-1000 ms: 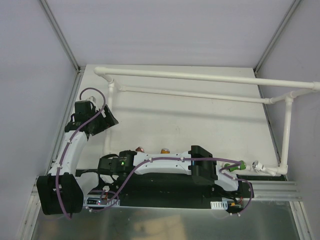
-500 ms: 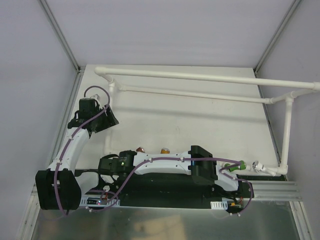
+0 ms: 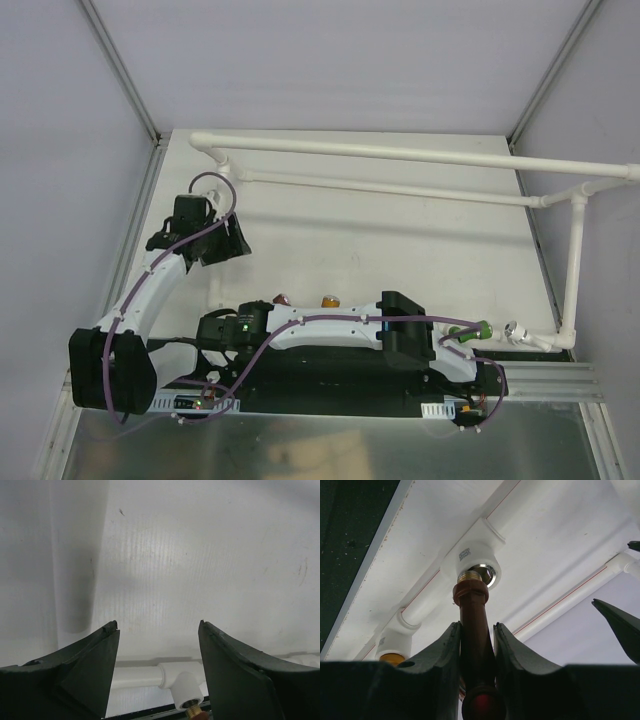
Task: Install the water faucets
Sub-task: Adjust the water faucet.
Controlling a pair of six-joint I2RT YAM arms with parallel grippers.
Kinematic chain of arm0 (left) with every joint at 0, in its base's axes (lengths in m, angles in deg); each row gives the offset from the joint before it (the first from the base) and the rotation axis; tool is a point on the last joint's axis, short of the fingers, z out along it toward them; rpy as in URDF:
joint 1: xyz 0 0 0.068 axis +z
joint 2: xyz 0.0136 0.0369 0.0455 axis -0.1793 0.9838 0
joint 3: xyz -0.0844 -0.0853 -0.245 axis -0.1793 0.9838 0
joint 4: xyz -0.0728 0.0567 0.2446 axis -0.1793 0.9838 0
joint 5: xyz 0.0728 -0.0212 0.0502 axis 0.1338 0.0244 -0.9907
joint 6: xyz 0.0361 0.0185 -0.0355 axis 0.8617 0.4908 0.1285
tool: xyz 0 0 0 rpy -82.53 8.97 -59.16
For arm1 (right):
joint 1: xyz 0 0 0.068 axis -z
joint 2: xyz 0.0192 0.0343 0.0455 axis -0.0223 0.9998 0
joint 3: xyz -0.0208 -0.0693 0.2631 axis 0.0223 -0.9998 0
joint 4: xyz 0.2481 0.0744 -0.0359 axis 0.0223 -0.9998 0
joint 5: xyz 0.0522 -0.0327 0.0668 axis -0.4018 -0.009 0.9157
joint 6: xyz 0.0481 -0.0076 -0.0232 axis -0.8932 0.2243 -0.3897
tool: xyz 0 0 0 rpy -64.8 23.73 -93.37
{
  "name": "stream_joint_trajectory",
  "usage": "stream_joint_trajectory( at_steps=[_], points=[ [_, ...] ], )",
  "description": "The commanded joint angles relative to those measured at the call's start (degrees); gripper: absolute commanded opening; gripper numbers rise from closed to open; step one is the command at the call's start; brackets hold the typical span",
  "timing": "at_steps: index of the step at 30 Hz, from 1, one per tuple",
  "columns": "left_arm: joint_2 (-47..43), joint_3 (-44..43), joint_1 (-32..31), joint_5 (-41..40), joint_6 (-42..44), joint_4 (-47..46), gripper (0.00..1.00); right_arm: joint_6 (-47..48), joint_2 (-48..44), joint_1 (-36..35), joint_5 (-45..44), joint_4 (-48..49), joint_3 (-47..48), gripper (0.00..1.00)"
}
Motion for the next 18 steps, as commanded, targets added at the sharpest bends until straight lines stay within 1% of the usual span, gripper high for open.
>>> stream_joint_trajectory(
  at_steps=[1,5,9,12,15,18],
  points=[
    [-3.02,-4.63,0.13,-3.77,3.23,2.50,0.68,-0.39,-1.29,0.13,-0.86,-2.76,-0.61,0.00],
    [-6.10,-7.27,0.75,-9.22,5.95,3.74,0.79,-0.47,-1.46,0.13,-0.77,-2.85,-0.78,0.00],
    [-4.97,-8.33,5.05,-8.62,7.89,3.92,0.86,-0.39,-1.46,0.13,-0.86,-2.94,-0.78,0.00],
    [-2.77,-7.46,5.23,-10.72,9.74,2.69,0.89,-0.30,-1.38,0.13,-0.95,-3.03,-0.78,0.00],
    [-0.75,-5.44,5.23,-9.23,12.28,-1.87,0.90,-0.21,-1.29,0.05,-0.95,-2.94,-0.61,0.00],
    [1.71,-5.17,5.23,-7.74,12.73,-4.52,0.90,-0.21,-1.46,0.13,-0.95,-2.94,-0.69,0.00]
  ],
)
